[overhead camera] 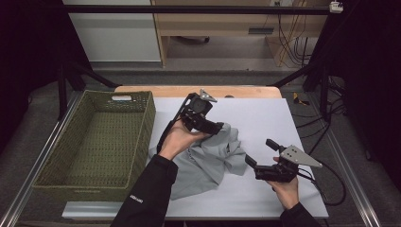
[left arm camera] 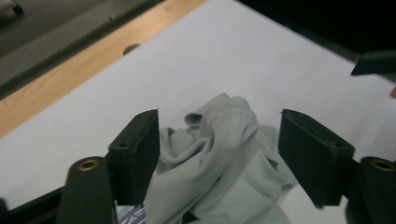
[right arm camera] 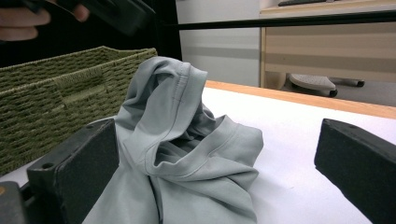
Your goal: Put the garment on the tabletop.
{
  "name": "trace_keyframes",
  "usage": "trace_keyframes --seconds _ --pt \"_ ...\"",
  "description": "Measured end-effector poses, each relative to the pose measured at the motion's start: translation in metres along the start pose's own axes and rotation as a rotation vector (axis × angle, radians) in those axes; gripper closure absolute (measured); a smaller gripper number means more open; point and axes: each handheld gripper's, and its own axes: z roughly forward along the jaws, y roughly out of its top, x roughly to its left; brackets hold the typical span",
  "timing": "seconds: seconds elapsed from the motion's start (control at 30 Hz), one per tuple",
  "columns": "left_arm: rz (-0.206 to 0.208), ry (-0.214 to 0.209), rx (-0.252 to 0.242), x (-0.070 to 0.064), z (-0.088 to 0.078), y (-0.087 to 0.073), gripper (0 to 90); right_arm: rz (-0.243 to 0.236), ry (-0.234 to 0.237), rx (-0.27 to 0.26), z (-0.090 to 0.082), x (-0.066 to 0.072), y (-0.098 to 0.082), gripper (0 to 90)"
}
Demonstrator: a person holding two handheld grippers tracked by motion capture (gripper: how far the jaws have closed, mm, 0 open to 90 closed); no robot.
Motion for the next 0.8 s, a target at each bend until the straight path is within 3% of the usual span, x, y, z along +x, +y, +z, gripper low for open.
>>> trace_keyframes --seconds 0.07,0.17,0.2,0.23,0.37,0.5,0.57,0.8 --pt "-0.016 0.004 -0.045 0.001 -0.007 -0.005 24.0 0.006 -0.001 0.006 0.000 0.000 0.000 0.3" --pt "-0.045 -0.027 -0.099 0.003 -0.014 -0.018 19.4 0.011 0.000 0.006 0.000 0.001 0.000 0.4" --pt "-0.042 -0.020 -0.113 0.003 -0.016 -0.022 17.3 -0.004 -0.001 0.004 -0.001 0.000 0.000 0.3" --pt "-0.041 -0.007 -0.136 0.004 -0.019 -0.028 15.8 0.016 -0.001 0.007 -0.001 0.001 0.001 0.3" --pt "-0.067 0.003 -0.217 0.005 -0.026 -0.044 11.4 0.013 -0.003 0.017 -0.001 0.000 0.000 0.4" --pt "-0.078 0.029 -0.332 0.003 -0.031 -0.062 8.5 0.018 -0.001 0.013 0.000 0.001 0.000 0.3" --pt "-0.080 0.014 -0.372 0.002 -0.033 -0.070 7.9 0.016 -0.002 0.015 0.000 0.001 -0.001 0.3" --pt "-0.079 0.024 -0.447 -0.001 -0.037 -0.097 6.4 0.010 -0.004 0.022 0.000 0.000 -0.001 0.4"
